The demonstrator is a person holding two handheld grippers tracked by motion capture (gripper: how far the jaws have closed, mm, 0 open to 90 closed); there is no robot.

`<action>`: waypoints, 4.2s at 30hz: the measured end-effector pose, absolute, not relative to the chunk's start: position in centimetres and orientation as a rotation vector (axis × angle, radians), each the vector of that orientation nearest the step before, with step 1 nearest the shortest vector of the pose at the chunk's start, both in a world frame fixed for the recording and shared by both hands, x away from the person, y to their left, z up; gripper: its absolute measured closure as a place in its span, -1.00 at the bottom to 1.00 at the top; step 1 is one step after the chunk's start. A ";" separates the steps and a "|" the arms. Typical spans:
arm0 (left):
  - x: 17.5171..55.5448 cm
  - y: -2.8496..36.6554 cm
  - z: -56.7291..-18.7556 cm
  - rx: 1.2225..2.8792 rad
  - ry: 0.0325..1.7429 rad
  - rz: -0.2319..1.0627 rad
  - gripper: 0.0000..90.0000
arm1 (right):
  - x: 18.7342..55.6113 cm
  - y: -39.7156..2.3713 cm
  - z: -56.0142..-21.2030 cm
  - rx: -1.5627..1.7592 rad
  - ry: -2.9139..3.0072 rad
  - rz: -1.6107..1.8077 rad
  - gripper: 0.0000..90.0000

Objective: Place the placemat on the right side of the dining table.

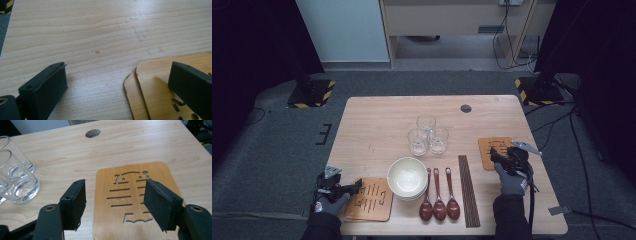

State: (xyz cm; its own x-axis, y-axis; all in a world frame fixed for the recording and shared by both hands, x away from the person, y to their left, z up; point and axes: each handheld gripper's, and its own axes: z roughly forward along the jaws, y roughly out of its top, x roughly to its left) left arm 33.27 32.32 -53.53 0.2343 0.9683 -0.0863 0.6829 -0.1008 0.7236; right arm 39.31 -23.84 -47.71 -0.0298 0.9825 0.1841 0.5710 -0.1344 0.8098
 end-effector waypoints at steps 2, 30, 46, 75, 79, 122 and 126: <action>33.3 32.3 -53.5 1.854 1.516 0.556 -0.98 | 39.7 -23.9 -47.4 1.712 1.656 1.041 -0.25; 33.3 32.3 -53.5 1.854 1.516 0.556 -0.98 | 42.8 -25.3 -50.6 1.614 1.938 0.828 -0.15; 33.3 32.3 -53.5 1.854 1.516 0.556 -0.98 | 43.9 -25.8 -52.2 1.664 1.936 0.750 -0.14; 33.3 32.3 -53.5 1.855 1.516 0.556 -0.98 | 44.0 -24.5 -52.6 1.674 1.877 0.732 -0.24; 33.3 32.3 -53.5 1.855 1.516 0.556 -0.98 | 44.0 -24.4 -52.7 1.678 1.867 0.727 -0.23; 33.2 32.3 -53.5 1.849 1.517 0.556 -0.96 | 40.4 -22.5 -43.3 1.420 1.862 1.217 -0.28; 33.1 32.7 -53.4 1.839 1.507 0.552 -0.84 | 40.0 -22.0 -42.4 1.383 1.873 1.261 -0.29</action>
State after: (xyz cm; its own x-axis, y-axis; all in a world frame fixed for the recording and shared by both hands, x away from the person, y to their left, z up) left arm 33.06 32.70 -53.39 0.2371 0.9666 -0.0977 0.6752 -0.0916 0.7319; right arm 40.00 -22.01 -42.43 -0.3677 0.9204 0.1329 0.4694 0.0604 0.8809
